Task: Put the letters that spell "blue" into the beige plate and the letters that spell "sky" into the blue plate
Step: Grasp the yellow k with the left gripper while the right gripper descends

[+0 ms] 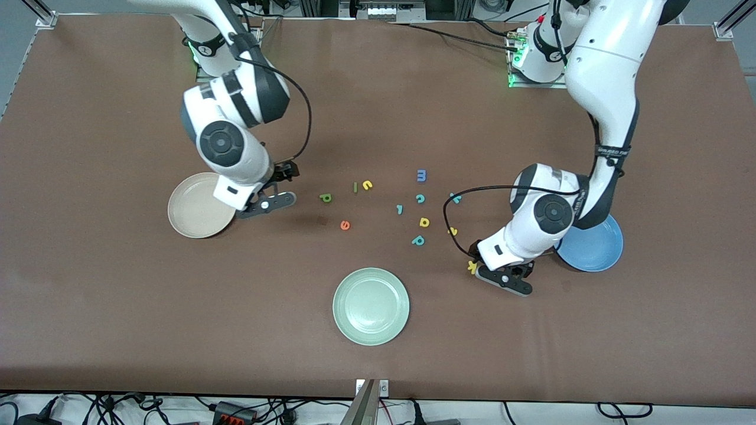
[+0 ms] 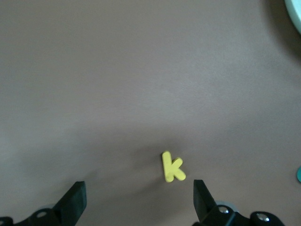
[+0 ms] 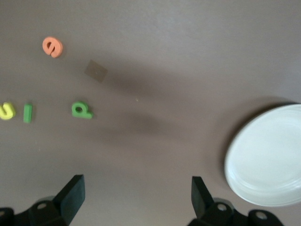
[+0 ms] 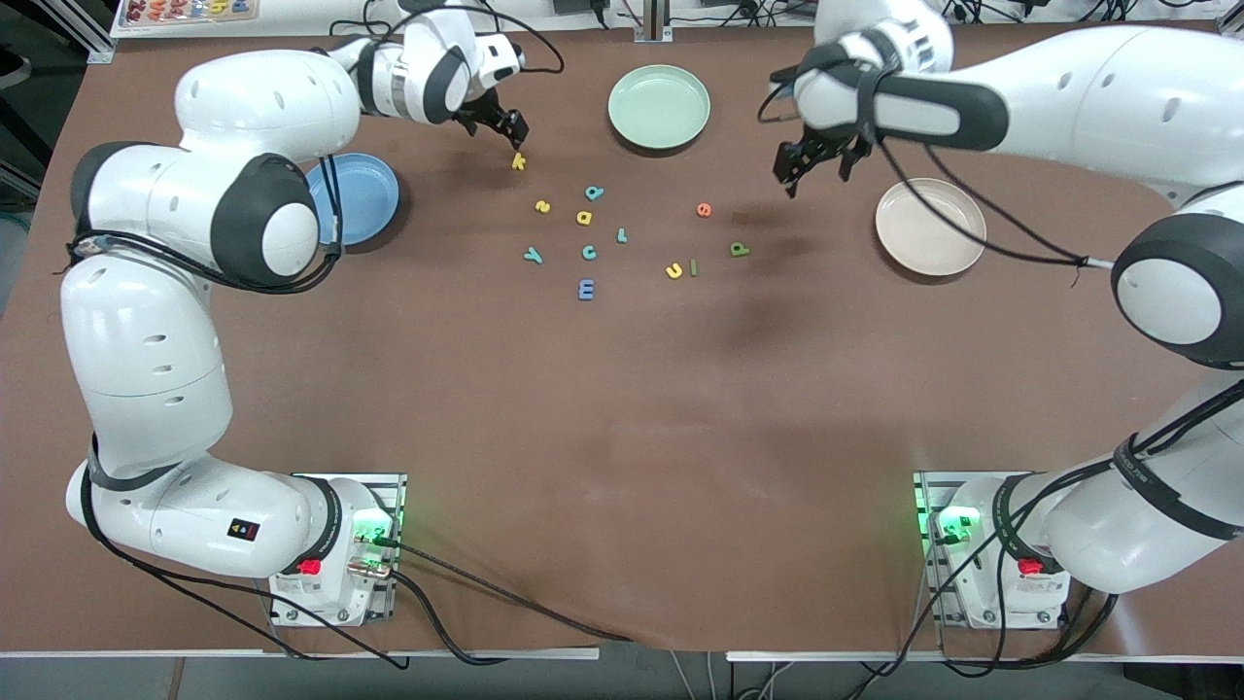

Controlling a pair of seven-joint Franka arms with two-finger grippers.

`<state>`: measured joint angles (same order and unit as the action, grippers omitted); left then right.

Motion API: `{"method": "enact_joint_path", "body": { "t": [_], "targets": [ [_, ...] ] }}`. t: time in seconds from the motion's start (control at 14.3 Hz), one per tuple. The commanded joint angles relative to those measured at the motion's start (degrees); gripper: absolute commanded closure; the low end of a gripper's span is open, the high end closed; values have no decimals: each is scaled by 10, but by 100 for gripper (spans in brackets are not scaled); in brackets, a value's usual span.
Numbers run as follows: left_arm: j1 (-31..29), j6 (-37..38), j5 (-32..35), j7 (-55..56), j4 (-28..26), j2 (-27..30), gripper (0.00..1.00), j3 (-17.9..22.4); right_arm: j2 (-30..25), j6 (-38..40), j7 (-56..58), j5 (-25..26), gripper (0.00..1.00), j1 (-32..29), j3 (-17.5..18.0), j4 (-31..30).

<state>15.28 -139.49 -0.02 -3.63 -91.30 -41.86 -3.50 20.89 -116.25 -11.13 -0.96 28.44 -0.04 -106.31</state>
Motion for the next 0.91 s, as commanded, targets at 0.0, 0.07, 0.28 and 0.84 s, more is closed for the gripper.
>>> {"method": "enact_joint_path", "body": {
  "t": [0.0, 0.07, 0.28, 0.84],
  "targets": [
    [7, -21, 2, 16, -1, -13, 0, 3, 26, -56, -70, -6, 0, 31, -6, -29],
    [14, -37, 2, 29, -14, -14, 0, 3, 41, -60, -100, -20, 0, 39, -6, -27],
    [30, -102, 2, 72, -50, -21, 2, 3, 75, -115, -125, -83, 0, 56, -6, -27],
    [26, -103, 10, 28, -49, -21, 79, 5, 115, -159, -127, -85, 32, 61, -6, -14]
  ]
}}
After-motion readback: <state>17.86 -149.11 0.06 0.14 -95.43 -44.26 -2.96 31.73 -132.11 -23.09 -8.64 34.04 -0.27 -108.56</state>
